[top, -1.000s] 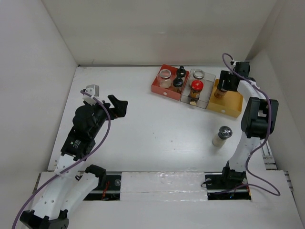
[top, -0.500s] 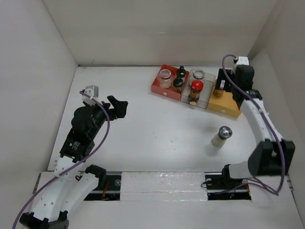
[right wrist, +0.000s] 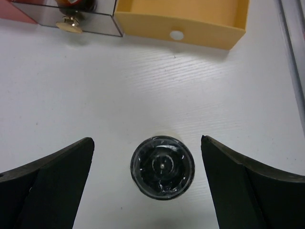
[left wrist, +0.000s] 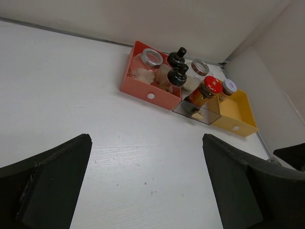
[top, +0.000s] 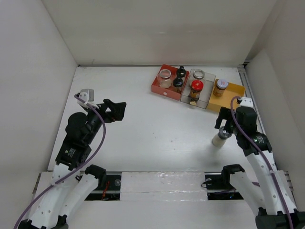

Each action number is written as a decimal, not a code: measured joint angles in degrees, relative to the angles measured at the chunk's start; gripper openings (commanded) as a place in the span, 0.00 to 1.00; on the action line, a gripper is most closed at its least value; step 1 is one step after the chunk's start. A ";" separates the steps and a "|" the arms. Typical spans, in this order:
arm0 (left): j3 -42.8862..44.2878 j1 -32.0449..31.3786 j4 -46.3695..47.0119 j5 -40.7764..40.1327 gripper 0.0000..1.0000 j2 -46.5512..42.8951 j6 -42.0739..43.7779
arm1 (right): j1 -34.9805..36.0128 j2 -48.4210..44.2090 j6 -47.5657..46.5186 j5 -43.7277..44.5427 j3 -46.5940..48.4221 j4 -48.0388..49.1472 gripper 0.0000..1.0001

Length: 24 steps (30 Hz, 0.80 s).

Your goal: Organize the condiment bottles

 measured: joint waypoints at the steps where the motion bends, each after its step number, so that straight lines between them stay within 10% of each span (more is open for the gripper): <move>1: 0.00 -0.22 0.00 0.00 0.99 -0.33 0.00 | 0.42 -0.28 0.81 0.09 0.00 -0.98 0.99; 15: 0.00 -1.66 -0.02 -0.26 0.99 -3.69 0.00 | 2.99 5.90 6.03 1.05 -6.40 -4.52 0.98; 19: 0.20 -1.66 -0.02 -0.31 0.99 -4.13 0.00 | 3.10 6.69 6.69 2.34 -6.43 -4.46 0.55; 24: 0.31 -1.66 -0.02 -0.46 0.99 -4.13 0.00 | 3.39 6.78 7.37 3.34 -6.49 -3.52 0.32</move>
